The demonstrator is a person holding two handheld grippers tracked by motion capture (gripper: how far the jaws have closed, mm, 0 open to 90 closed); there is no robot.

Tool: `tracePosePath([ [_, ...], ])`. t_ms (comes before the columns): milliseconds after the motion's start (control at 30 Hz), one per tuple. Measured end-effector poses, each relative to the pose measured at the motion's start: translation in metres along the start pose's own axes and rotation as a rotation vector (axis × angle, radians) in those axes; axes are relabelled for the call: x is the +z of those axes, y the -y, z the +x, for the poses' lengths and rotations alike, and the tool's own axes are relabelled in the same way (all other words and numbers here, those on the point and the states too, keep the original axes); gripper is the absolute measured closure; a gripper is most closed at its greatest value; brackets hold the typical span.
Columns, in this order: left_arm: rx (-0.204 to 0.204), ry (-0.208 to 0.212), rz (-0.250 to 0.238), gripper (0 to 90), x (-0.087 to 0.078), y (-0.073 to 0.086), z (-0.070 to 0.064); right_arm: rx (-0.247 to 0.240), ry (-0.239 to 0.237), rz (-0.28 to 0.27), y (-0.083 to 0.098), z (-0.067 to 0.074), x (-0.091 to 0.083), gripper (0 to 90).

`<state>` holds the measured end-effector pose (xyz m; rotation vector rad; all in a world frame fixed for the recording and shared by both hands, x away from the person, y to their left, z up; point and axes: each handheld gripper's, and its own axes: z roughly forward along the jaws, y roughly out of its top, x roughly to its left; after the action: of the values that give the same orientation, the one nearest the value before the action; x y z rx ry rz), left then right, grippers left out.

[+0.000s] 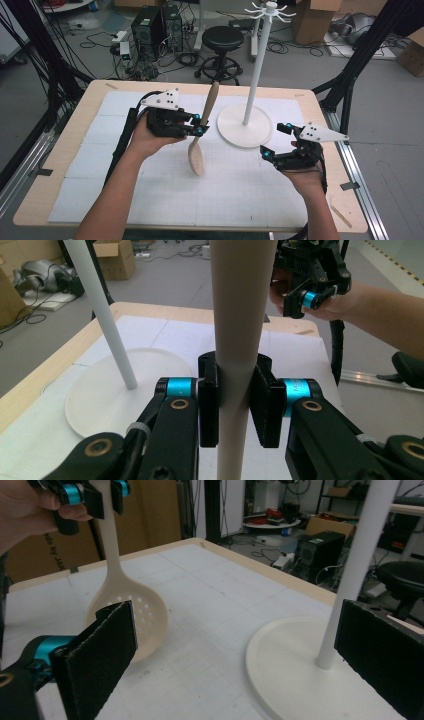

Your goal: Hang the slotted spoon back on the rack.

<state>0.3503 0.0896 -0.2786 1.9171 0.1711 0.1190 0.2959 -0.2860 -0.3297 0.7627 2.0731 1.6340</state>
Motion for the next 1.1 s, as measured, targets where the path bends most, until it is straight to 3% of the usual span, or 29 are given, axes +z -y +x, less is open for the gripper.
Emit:
tracePosePath([
  [133,0.015,0.008,-0.008,76.1,0.001,-0.001,-0.001,-0.013,-0.041,0.001,-0.013,0.002,0.007,2.3],
  [433,0.018,0.042,-0.025,76.1,0.007,-0.002,-0.003,-0.026,-0.185,-0.069,-0.051,0.006,0.014,2.4],
  [667,0.038,0.079,-0.023,76.2,0.013,-0.007,-0.008,-0.053,-0.274,-0.099,-0.076,0.014,0.031,2.4],
  [867,0.050,0.103,-0.022,76.1,0.018,-0.010,-0.010,-0.083,-0.318,-0.107,-0.087,0.023,0.043,2.6],
  [1100,0.061,0.126,-0.031,76.1,0.024,-0.014,-0.012,-0.078,-0.381,-0.090,-0.092,0.027,0.054,7.6],
])
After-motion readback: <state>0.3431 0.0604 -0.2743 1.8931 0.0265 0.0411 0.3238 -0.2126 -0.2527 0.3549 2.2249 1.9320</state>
